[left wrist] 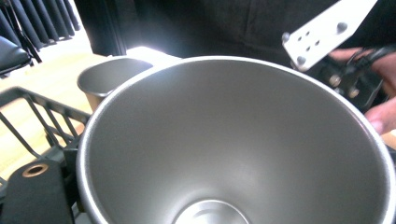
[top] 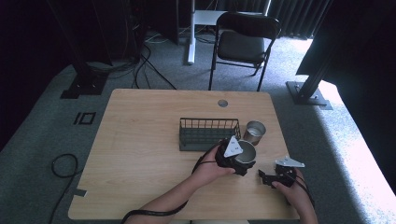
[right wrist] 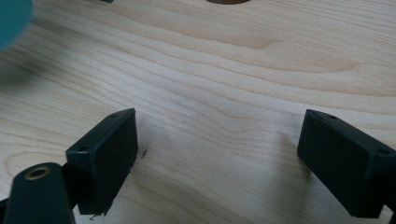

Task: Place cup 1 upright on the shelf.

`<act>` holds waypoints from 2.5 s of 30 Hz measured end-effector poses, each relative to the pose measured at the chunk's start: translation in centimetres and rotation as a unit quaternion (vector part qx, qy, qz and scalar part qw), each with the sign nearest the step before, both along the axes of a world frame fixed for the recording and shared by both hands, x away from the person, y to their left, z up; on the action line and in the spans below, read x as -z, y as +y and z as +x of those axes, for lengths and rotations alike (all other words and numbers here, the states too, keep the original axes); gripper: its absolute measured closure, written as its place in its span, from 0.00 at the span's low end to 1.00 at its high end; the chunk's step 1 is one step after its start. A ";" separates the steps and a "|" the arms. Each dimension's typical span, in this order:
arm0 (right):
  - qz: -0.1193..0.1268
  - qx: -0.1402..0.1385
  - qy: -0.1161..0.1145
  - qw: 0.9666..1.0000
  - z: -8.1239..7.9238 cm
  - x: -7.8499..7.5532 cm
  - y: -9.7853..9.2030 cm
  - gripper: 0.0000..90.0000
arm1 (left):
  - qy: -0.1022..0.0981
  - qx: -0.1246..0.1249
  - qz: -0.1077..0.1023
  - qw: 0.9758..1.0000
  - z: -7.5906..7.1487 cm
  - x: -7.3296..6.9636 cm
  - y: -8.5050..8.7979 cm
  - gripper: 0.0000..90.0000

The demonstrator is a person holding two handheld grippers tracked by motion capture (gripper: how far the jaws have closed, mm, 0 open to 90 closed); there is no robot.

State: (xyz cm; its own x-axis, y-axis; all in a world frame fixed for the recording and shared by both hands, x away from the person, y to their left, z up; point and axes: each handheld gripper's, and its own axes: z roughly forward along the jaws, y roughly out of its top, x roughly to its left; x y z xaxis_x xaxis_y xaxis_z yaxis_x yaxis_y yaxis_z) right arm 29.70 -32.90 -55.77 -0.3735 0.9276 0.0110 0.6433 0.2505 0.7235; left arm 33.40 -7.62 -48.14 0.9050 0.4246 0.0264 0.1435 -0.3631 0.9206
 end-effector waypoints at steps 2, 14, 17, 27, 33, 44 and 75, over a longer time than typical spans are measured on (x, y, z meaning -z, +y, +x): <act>0.000 0.000 0.000 1.000 0.0 0.0 0.0 0.13 | -0.002 0.001 -0.005 1.000 -0.1 -0.6 0.2 0.15; 0.000 0.000 0.000 1.000 0.0 0.0 0.0 0.13 | -0.010 -0.011 -0.023 1.000 0.2 -3.5 1.3 0.15; 0.000 0.000 0.000 1.000 0.0 0.0 0.0 0.13 | -0.013 -0.014 -0.028 0.999 0.3 -4.2 1.7 0.15; 0.000 0.000 0.000 1.000 0.0 0.0 0.0 0.13 | -0.026 -0.027 -0.044 0.998 1.0 -6.5 2.8 0.15; 0.000 0.000 0.000 1.000 0.0 0.0 0.0 0.13 | -0.032 -0.040 -0.050 0.997 1.5 -7.4 3.6 0.15; 0.000 0.000 0.000 1.000 0.0 0.0 0.0 0.13 | -0.044 -0.096 -0.064 0.992 3.1 -8.8 6.1 0.15; 0.000 0.000 0.000 1.000 0.0 0.0 0.0 0.13 | -0.027 -0.278 -0.063 0.958 8.3 -5.7 12.2 0.15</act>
